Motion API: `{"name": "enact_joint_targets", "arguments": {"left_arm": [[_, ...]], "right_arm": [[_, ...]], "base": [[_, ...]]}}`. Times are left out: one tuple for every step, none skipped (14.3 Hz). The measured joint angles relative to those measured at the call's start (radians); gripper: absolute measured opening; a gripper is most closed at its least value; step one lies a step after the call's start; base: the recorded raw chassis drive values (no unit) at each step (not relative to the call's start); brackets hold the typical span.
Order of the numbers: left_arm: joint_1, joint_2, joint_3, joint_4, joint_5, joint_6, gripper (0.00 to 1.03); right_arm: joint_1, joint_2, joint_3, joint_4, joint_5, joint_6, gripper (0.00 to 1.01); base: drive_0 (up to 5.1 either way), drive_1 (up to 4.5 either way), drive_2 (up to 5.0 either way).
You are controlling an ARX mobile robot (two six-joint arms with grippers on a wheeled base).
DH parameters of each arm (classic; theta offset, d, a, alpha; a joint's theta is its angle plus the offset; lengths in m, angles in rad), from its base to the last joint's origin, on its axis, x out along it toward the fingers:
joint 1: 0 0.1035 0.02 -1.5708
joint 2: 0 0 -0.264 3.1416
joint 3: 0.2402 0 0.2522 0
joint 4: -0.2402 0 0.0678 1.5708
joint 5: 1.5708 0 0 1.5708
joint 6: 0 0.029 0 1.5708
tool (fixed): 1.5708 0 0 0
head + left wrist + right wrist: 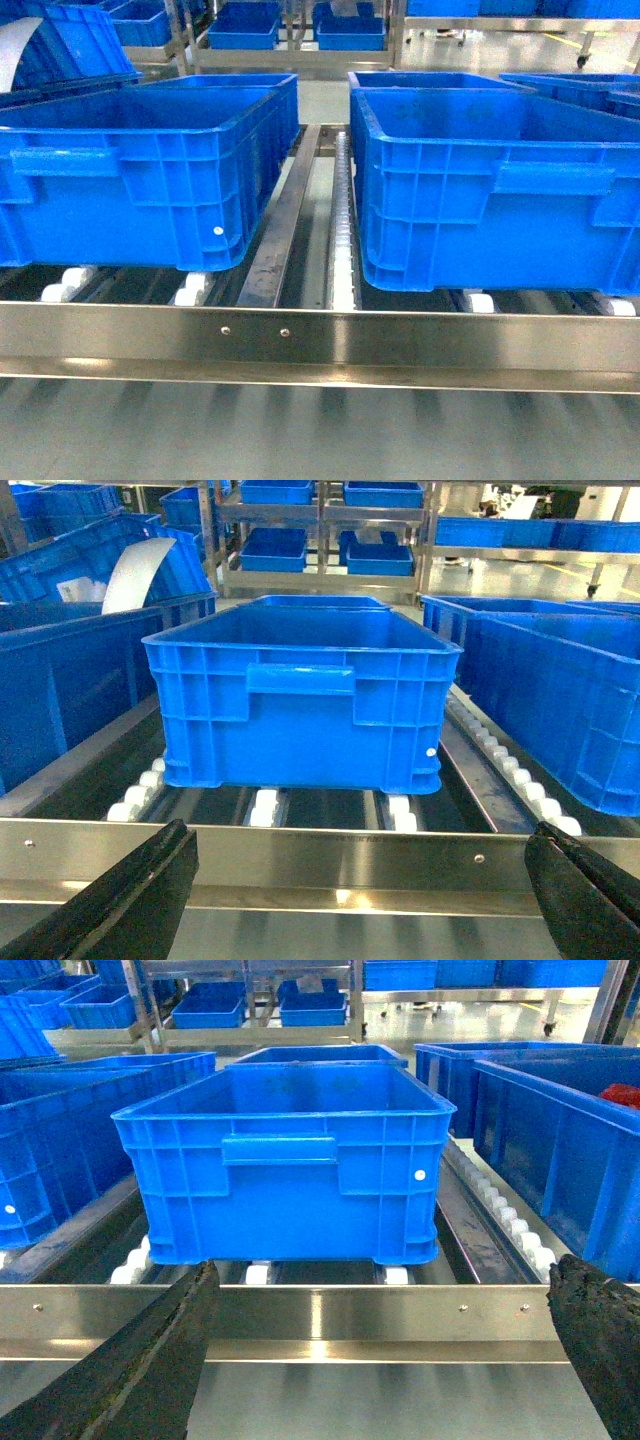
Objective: Sort blue parts and orange caps into right shelf containers
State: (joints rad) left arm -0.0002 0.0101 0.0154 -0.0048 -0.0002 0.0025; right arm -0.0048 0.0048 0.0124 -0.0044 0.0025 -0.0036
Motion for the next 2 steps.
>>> {"name": "enact_joint_targets", "arguments": {"left_arm": [[0.000, 0.000, 0.000, 0.000, 0.000, 0.000, 0.98], [0.000, 0.000, 0.000, 0.000, 0.000, 0.000, 0.98]], "right_arm": [[0.000, 0.000, 0.000, 0.000, 0.000, 0.000, 0.98], [0.000, 0.000, 0.000, 0.000, 0.000, 0.000, 0.98]], "base": [[0.0, 0.00, 0.0], [0.0, 0.00, 0.0]]}}
